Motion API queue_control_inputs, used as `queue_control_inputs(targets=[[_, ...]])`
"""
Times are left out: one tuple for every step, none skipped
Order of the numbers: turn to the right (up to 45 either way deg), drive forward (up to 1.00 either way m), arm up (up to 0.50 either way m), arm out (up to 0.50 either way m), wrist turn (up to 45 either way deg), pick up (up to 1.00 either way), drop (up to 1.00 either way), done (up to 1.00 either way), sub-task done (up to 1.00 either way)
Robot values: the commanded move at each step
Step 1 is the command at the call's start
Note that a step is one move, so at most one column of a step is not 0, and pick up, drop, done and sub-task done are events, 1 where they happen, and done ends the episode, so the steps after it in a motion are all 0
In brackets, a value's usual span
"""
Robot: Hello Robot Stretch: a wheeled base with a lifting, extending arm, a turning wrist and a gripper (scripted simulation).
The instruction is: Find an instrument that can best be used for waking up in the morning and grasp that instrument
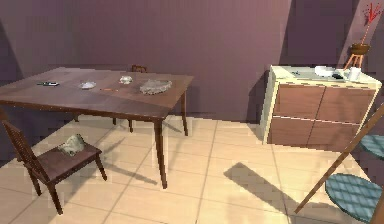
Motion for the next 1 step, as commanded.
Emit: queue_control_inputs(targets=[[0.0,0.00,0.00,0.00,0.0,0.00,0.00,1.00,0.00]])
